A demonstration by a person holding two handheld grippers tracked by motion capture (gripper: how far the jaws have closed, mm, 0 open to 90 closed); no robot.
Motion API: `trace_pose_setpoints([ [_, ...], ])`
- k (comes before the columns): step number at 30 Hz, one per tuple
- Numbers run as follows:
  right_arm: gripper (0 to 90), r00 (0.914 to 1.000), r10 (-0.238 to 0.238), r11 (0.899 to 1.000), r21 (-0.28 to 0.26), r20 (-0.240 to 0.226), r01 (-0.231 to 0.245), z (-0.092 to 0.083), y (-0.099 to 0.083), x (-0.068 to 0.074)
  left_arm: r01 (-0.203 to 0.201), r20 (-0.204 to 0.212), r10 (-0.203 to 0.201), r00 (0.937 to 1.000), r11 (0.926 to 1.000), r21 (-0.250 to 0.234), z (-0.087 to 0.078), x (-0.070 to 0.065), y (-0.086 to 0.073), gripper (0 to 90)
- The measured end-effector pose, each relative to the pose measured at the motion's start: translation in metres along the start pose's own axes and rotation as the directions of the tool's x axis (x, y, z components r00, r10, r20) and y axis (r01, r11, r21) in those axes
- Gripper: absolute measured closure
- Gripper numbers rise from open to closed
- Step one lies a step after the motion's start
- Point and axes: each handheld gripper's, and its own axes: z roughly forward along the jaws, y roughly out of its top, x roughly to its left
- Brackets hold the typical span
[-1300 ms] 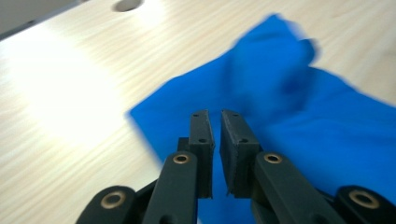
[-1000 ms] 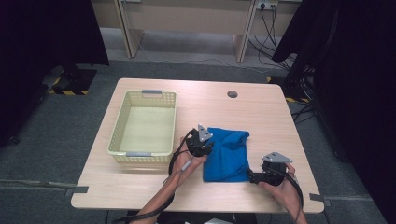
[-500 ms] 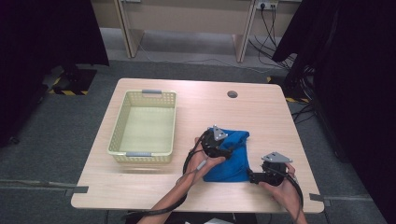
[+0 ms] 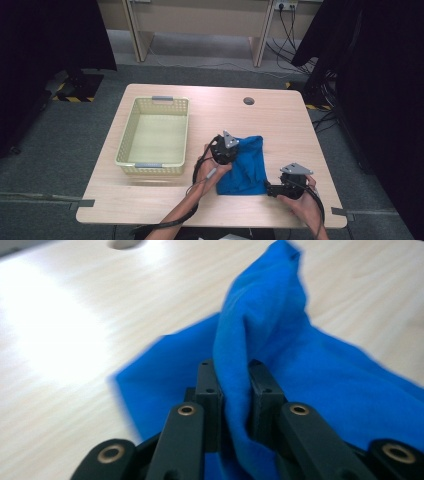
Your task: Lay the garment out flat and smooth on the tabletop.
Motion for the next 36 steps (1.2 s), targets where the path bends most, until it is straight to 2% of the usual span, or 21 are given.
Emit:
trace_pose_setpoints([
  [4, 6.9, 1.0000, 0.000, 1.000, 0.000, 0.001, 0.000, 0.000, 0.000, 0.000, 0.017, -0.033, -0.017, 0.9993, 0.9998, -0.004, -0.013, 0.014, -0.006, 77.4],
  [7, 7.0, 1.0000, 0.002, 1.000, 0.000, 0.002, -0.002, 0.000, 0.000, 0.000, 0.032, -0.050, -0.033, 0.9982, 0.9995, -0.004, -0.019, 0.020, -0.012, 76.1],
  [13, 8.7, 0.9996, 0.020, 1.000, -0.001, -0.022, -0.020, 0.000, 0.001, -0.002, 0.057, -0.035, -0.057, 0.9978, 0.9984, 0.003, -0.018, 0.020, -0.019, 74.5],
  [16, 8.7, 0.9996, 0.019, 1.000, -0.015, -0.020, -0.020, -0.002, 0.005, -0.002, 0.052, -0.027, -0.052, 0.9983, 0.9986, 0.007, -0.016, 0.019, -0.019, 72.7],
  [19, 8.7, 0.9997, 0.010, 1.000, -0.020, -0.022, -0.010, -0.002, 0.010, 0.001, 0.063, -0.021, -0.063, 0.9978, 0.9980, 0.006, -0.015, 0.017, -0.018, 65.9],
  [22, 8.7, 0.9997, -0.004, 1.000, -0.016, -0.025, 0.004, 0.000, 0.015, 0.004, 0.072, -0.032, -0.073, 0.9968, 0.9972, -0.018, -0.017, 0.015, -0.017, 51.0],
  [27, 8.7, 0.9995, -0.015, 1.000, -0.012, -0.029, 0.015, 0.004, 0.022, 0.008, 0.088, -0.032, -0.090, 0.9954, 0.9951, -0.044, -0.022, 0.009, -0.010, 33.4],
  [31, 8.7, 0.9992, -0.020, 1.000, -0.009, -0.034, 0.020, 0.007, 0.025, 0.010, 0.081, -0.010, -0.081, 0.9966, 0.9954, -0.051, -0.021, -0.002, -0.004, 27.2],
  [36, 8.7, 0.9989, -0.017, 1.000, -0.008, -0.043, 0.017, 0.011, 0.030, 0.011, 0.054, 0.014, -0.053, 0.9985, 0.9981, -0.030, -0.012, -0.016, -0.001, 24.9],
])
